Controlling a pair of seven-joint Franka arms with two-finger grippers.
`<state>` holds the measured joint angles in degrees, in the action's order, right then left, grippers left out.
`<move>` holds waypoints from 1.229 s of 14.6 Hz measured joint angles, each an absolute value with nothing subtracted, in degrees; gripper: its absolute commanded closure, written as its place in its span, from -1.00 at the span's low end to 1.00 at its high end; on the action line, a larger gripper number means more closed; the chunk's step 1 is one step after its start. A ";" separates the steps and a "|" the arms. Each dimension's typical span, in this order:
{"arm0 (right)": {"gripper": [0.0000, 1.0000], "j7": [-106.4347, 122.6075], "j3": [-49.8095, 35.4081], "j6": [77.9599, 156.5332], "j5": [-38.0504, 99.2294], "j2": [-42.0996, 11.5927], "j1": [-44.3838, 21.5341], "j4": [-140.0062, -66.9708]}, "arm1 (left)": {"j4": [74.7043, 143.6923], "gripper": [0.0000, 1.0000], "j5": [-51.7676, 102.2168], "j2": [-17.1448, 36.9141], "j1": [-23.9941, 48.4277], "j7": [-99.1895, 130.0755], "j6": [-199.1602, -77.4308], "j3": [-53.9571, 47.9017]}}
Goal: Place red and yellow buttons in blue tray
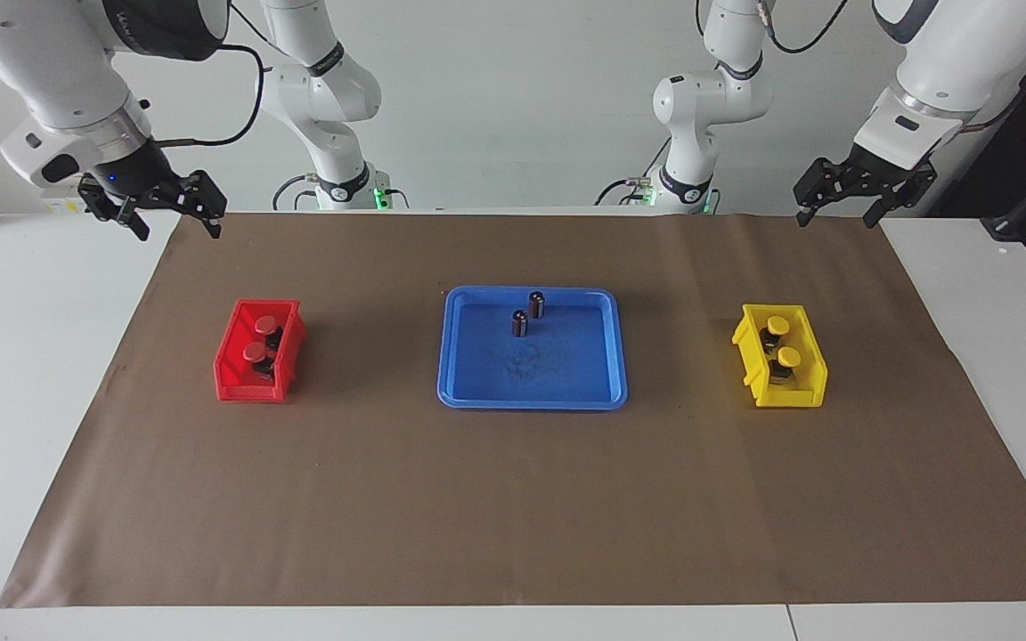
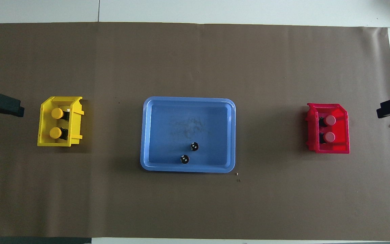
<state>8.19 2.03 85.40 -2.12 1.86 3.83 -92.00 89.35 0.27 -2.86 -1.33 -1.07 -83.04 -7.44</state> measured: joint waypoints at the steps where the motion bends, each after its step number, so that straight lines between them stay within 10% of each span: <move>1: -1.00 8.19 2.03 85.40 -2.12 1.86 3.83 -92.00 | 89.36 -1.00 0.27 -2.86 -1.33 -1.07 -83.04 -7.44; 12: -0.82 8.19 2.05 86.01 -2.11 1.88 3.85 -92.60 | 89.37 -1.00 0.27 -2.86 -1.33 -1.07 -83.04 -7.44; 18: -0.54 8.19 1.98 103.98 -1.04 5.52 2.91 -108.09 | 89.37 -1.00 0.27 -2.86 -1.33 -1.07 -83.04 -7.44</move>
